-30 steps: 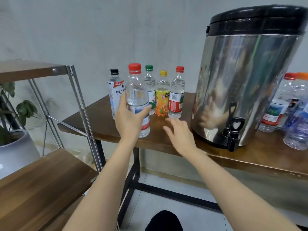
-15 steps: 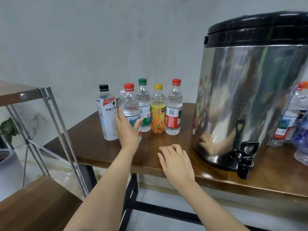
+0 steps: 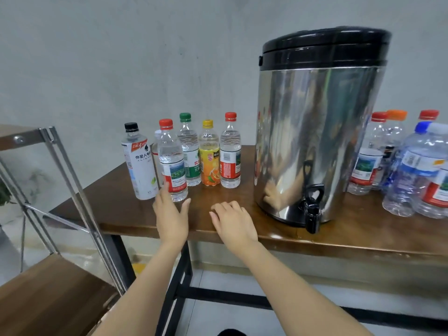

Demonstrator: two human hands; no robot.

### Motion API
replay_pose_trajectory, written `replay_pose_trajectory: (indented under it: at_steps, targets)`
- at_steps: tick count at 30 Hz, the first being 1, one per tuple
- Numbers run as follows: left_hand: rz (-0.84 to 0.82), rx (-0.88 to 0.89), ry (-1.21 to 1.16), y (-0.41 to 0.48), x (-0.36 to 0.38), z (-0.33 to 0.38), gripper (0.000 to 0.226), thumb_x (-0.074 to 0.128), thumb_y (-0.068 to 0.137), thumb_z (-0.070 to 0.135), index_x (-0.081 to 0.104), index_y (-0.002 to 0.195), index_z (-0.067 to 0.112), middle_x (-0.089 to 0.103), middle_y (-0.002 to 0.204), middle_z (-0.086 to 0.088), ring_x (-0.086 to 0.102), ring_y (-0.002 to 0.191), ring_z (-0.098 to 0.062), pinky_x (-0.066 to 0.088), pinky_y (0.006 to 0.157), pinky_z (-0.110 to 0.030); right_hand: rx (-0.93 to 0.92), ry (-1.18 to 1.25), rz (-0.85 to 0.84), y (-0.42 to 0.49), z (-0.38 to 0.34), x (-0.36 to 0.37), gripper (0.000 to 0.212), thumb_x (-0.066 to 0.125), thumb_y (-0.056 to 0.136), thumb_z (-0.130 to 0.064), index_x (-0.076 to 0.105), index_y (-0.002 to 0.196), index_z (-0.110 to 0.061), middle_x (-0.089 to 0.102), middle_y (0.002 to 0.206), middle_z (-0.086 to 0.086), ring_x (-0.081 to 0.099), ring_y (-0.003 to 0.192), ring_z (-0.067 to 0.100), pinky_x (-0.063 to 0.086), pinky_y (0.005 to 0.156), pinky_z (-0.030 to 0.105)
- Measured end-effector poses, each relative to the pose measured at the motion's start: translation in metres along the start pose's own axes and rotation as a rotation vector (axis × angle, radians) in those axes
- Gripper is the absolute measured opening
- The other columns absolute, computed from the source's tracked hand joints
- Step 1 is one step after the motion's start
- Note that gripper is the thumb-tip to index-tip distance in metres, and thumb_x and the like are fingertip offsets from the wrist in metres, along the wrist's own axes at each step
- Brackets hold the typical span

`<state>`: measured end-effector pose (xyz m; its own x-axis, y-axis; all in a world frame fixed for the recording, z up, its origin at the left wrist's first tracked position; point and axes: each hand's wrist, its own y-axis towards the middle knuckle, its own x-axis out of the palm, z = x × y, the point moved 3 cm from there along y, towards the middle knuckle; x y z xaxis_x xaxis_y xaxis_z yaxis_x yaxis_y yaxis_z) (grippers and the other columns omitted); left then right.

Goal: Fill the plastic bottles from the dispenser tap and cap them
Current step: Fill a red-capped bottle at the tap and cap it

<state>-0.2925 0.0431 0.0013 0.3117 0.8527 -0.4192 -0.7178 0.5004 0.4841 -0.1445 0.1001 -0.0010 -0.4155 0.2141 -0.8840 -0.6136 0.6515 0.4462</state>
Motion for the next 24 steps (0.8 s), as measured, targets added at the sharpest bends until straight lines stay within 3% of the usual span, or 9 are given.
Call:
replay_pose_trajectory:
  at_steps: [5, 10, 14, 19, 24]
  targets:
    - [-0.062, 0.143, -0.045, -0.050, -0.016, 0.013, 0.033, 0.059, 0.097, 0.024, 0.057, 0.129, 0.014, 0.058, 0.130, -0.003, 0.048, 0.124, -0.024, 0.035, 0.097, -0.027, -0.005, 0.157, -0.013, -0.015, 0.002, -0.025, 0.033, 0.038, 0.105, -0.037, 0.057, 0.129, -0.023, 0.061, 0.128, -0.003, 0.048, 0.119, 0.018, 0.047, 0.092, 0.034]
    - [-0.035, 0.273, -0.267, -0.090, -0.020, 0.065, 0.023, 0.052, 0.100, 0.023, 0.060, 0.122, 0.022, 0.061, 0.113, 0.009, 0.057, 0.110, -0.017, 0.051, 0.093, -0.042, -0.098, 0.323, 0.215, -0.059, 0.013, -0.081, 0.028, 0.048, 0.103, -0.029, 0.064, 0.123, -0.018, 0.066, 0.118, -0.004, 0.052, 0.112, 0.010, 0.050, 0.089, 0.029]
    - [0.008, 0.395, -0.487, -0.126, -0.020, 0.126, 0.022, 0.045, 0.103, 0.022, 0.057, 0.122, 0.022, 0.064, 0.107, 0.004, 0.061, 0.101, -0.013, 0.048, 0.087, -0.023, -0.135, 0.434, 0.406, -0.098, 0.034, -0.132, 0.027, 0.049, 0.101, -0.025, 0.066, 0.118, -0.013, 0.068, 0.110, -0.003, 0.056, 0.101, 0.002, 0.047, 0.086, 0.018]
    - [-0.042, 0.516, -0.687, -0.167, 0.004, 0.190, 0.024, 0.040, 0.102, 0.023, 0.053, 0.122, 0.018, 0.062, 0.102, 0.007, 0.061, 0.094, -0.008, 0.046, 0.083, -0.016, -0.102, 0.355, 0.580, -0.136, 0.089, -0.178, 0.026, 0.053, 0.099, -0.022, 0.065, 0.120, -0.014, 0.068, 0.109, -0.005, 0.058, 0.098, 0.002, 0.052, 0.081, 0.021]
    - [-0.212, 0.531, -0.667, -0.195, 0.070, 0.228, 0.025, 0.039, 0.102, 0.027, 0.052, 0.123, 0.026, 0.060, 0.103, 0.006, 0.058, 0.093, -0.006, 0.044, 0.082, -0.015, 0.103, 0.168, 0.636, -0.165, 0.168, -0.196, 0.024, 0.056, 0.098, -0.025, 0.065, 0.119, -0.021, 0.066, 0.108, -0.012, 0.059, 0.098, 0.010, 0.055, 0.072, 0.032]
